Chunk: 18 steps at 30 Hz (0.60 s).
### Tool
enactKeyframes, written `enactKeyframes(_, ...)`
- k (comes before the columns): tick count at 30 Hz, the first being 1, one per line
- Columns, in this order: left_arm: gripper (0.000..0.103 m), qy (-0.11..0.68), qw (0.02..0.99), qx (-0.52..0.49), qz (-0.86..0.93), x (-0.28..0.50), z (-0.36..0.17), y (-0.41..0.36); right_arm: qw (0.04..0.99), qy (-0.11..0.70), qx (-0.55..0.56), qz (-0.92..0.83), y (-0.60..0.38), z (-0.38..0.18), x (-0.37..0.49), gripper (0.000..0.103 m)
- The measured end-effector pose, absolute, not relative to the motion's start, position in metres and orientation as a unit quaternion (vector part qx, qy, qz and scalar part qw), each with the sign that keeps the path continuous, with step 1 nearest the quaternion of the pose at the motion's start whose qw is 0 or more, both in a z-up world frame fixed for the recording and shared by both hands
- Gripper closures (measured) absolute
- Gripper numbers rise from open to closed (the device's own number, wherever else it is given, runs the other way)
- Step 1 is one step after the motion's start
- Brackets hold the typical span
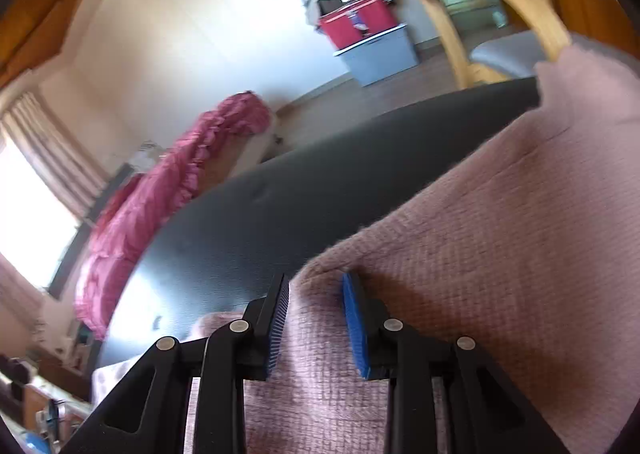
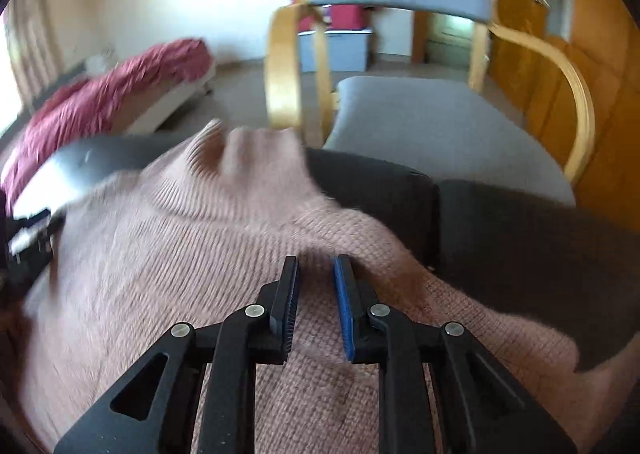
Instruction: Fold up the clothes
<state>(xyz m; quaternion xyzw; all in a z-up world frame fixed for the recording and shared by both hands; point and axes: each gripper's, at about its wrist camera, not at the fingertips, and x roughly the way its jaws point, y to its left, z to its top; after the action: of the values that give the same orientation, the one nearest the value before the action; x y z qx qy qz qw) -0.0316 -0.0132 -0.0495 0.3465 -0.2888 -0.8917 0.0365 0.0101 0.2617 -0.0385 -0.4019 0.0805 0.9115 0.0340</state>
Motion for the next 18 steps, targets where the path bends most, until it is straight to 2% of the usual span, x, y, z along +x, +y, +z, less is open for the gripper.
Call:
enactKeyframes(8, 0.075, -0.311, 0.073, 0.333, -0.887, -0.023, -0.057, -0.007, -0.003, 0.052, -0.382, 0.923, 0.235, -0.013, 0.010, 0.084)
enactKeyframes(12, 0.075, -0.302, 0.068, 0.336, -0.889, -0.014, -0.054, -0.008, -0.031, 0.021, -0.398, 0.917, 0.206, -0.014, -0.024, 0.084)
enactKeyframes(18, 0.075, -0.283, 0.067, 0.342, -0.894, -0.022, -0.052, -0.016, 0.016, 0.076, -0.413, 0.907, 0.231, -0.035, -0.065, 0.085)
